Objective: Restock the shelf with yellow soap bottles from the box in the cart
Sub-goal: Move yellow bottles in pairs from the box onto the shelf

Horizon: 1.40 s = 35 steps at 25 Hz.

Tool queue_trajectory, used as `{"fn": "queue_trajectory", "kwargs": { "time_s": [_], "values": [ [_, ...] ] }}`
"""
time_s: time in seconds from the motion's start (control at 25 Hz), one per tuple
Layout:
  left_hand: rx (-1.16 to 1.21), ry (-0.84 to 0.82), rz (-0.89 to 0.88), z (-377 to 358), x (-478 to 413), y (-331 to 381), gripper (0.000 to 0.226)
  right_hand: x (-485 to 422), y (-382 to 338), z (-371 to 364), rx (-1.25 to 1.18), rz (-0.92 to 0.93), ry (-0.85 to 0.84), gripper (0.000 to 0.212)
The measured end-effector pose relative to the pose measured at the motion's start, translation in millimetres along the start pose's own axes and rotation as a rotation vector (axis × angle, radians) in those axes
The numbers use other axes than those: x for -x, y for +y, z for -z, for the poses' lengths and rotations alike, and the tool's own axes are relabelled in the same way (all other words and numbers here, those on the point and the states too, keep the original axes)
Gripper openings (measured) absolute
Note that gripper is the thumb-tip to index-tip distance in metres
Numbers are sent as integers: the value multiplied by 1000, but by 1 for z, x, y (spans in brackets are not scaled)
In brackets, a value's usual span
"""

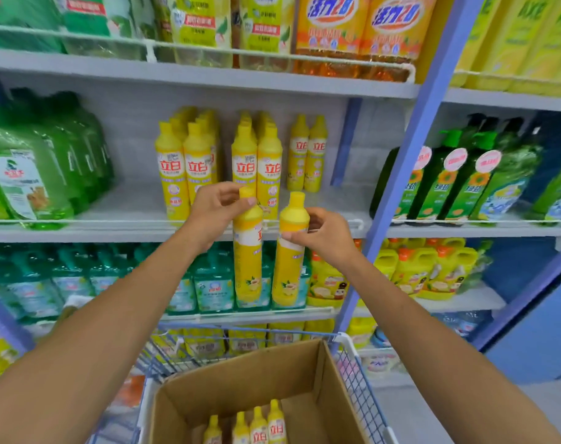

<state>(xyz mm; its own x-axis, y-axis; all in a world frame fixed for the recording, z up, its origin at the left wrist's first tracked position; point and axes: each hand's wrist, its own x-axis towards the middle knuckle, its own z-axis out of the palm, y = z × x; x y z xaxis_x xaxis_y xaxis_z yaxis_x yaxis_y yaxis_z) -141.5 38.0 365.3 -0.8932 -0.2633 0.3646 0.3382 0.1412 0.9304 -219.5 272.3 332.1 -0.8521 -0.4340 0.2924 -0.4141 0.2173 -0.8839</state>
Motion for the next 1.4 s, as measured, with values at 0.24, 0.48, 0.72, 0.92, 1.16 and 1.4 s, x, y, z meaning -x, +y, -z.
{"fn": "queue_trajectory", "kwargs": {
  "time_s": [0.24, 0.48, 0.72, 0.92, 1.16, 1.4],
  "values": [
    [-38, 33, -112, -36, -53, 42, 28, -43, -41, 42, -19, 94, 34, 45],
    [-92, 81, -203, -78, -118, 69, 28, -91, -61, 92, -2, 208, 122, 38],
    [-177, 139, -228, -122, -173, 59, 29, -138, -37, 123, -47, 188, 172, 44],
    [-171, 192, -153, -145, -195, 26, 24, -165, -2, 123, -41, 151, 139, 38],
    [-184, 166, -141, -150, -197, -17, 13, -171, 34, 111, -104, 121, 149, 37],
    [-171, 298, -57, -159, -163, -60, 45, -162, 52, 96, -199, 87, 189, 42]
  ]
}}
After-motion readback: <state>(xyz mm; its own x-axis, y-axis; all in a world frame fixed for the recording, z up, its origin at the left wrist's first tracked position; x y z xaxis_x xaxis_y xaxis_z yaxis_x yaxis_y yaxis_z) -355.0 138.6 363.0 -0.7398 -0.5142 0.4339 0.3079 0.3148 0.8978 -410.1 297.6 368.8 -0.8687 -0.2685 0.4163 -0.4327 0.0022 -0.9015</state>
